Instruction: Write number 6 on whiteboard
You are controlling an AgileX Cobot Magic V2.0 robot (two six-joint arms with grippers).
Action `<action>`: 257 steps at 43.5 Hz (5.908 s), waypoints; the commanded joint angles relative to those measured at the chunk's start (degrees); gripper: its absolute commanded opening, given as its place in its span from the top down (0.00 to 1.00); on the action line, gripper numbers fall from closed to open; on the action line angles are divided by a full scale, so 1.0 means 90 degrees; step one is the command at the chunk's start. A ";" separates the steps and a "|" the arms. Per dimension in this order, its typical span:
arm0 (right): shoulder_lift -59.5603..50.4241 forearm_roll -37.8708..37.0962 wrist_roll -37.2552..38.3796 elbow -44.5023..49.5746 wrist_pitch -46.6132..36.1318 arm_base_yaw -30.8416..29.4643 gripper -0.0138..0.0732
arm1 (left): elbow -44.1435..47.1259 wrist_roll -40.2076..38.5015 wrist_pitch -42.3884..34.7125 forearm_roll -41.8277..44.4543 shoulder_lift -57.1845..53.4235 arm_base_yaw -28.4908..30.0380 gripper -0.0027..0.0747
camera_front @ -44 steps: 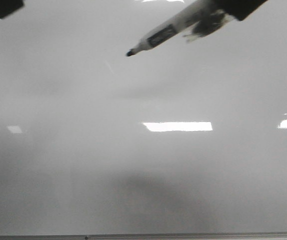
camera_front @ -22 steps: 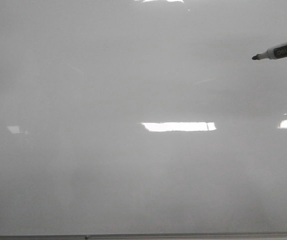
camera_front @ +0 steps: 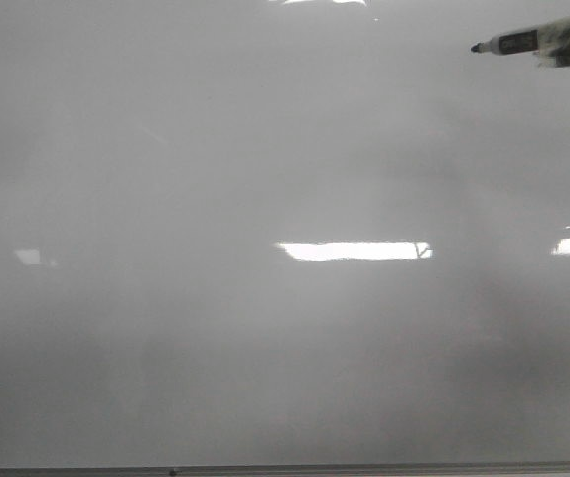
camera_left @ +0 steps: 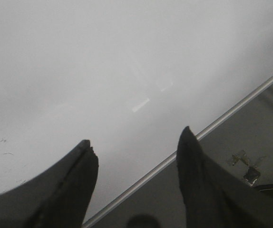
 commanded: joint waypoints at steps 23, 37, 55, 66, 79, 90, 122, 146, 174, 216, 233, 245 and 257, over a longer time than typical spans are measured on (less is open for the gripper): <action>0.1469 0.0086 -0.0086 -0.1339 -0.0733 -0.0011 0.92 | -0.0157 -0.0071 -0.0437 -0.0103 -0.0019 0.0014 0.49; 0.2160 0.0063 -0.0086 -0.1359 -0.0985 0.0003 0.92 | -0.0157 -0.0071 -0.0437 -0.0103 -0.0019 0.0014 0.49; 0.2655 -0.0383 -0.0463 -0.1360 0.0642 0.0093 0.92 | -0.0157 -0.0071 -0.0437 -0.0103 -0.0019 0.0014 0.49; 0.2587 -0.0389 -0.0463 -0.1712 0.0592 -0.0255 0.92 | -0.0157 -0.0071 -0.0437 -0.0103 -0.0019 0.0014 0.49; 0.3001 -0.0397 -0.0463 -0.1867 0.0816 0.0251 0.92 | -0.0157 -0.0071 -0.0437 -0.0103 -0.0019 0.0014 0.49; 0.1459 -0.0397 -0.0657 -0.1728 0.1705 0.0509 0.92 | -0.0157 -0.0058 -0.0437 -0.0128 -0.0019 0.0014 0.49; -0.0746 -0.0366 -0.2435 -0.1333 0.5054 0.1495 0.92 | -0.1790 0.3305 -0.0389 -0.1479 0.2555 -0.3625 0.19; -0.0746 -0.0365 -0.2435 -0.1333 0.4976 0.1495 0.92 | -0.2892 0.4110 -0.0430 -0.2415 0.4347 -0.4123 0.27; -0.0746 -0.0360 -0.2435 -0.1333 0.4906 0.1495 0.87 | -0.2892 0.4299 -0.0404 -0.2477 0.4347 -0.4123 0.87; -0.0746 -0.2164 -0.0464 -0.1339 0.4939 0.1490 0.15 | -0.1953 -0.2300 0.0704 0.3216 0.2402 -0.1701 0.87; -0.0746 -0.2164 -0.0458 -0.1339 0.4472 0.1490 0.15 | 0.0873 -0.3921 -0.3000 0.3178 0.0498 0.1387 0.87; -0.0746 -0.2164 -0.0458 -0.1339 0.4360 0.1490 0.15 | 0.1929 -0.4546 -0.5744 0.3178 0.1097 0.2222 0.87; -0.0746 -0.2164 -0.0458 -0.1339 0.4348 0.1490 0.15 | 0.1987 -0.4546 -0.7288 0.3176 0.2357 0.2235 0.87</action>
